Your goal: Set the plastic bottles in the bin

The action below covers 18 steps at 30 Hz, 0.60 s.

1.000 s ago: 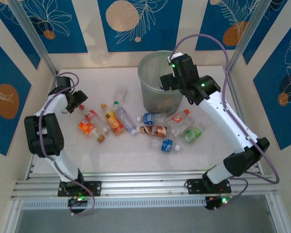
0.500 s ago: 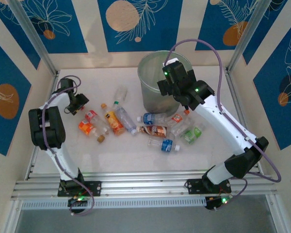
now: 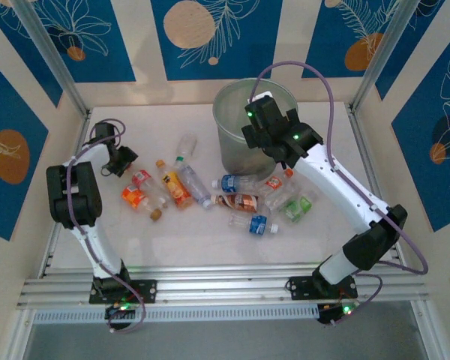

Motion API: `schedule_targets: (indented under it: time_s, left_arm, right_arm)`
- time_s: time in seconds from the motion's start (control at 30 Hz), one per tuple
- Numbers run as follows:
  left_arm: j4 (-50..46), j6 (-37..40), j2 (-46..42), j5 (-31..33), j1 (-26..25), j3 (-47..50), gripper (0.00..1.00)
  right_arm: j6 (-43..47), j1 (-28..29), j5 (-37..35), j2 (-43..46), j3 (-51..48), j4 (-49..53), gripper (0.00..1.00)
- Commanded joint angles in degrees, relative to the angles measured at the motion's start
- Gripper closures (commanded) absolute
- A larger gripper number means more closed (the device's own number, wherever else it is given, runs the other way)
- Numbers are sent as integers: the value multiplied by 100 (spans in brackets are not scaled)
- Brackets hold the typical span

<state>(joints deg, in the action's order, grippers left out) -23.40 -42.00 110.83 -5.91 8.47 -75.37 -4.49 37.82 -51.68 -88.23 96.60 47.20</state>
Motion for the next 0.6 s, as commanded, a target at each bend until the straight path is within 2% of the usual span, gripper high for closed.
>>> schedule_targets:
  time_s: [0.0,0.17,0.57]
  left_arm:
    - [4,-77,110,-85,80,-19,50]
    - [-16,-101,126,-60,81,-66,55]
    - [-80,-125,73,-110,76,-236,74]
  right_arm:
    - [-64,41,-202,-19,-1,-13,1]
    - [-65,50,-272,-19,-11,-17,1]
    - [-71,50,-354,-32,-115,-84,1]
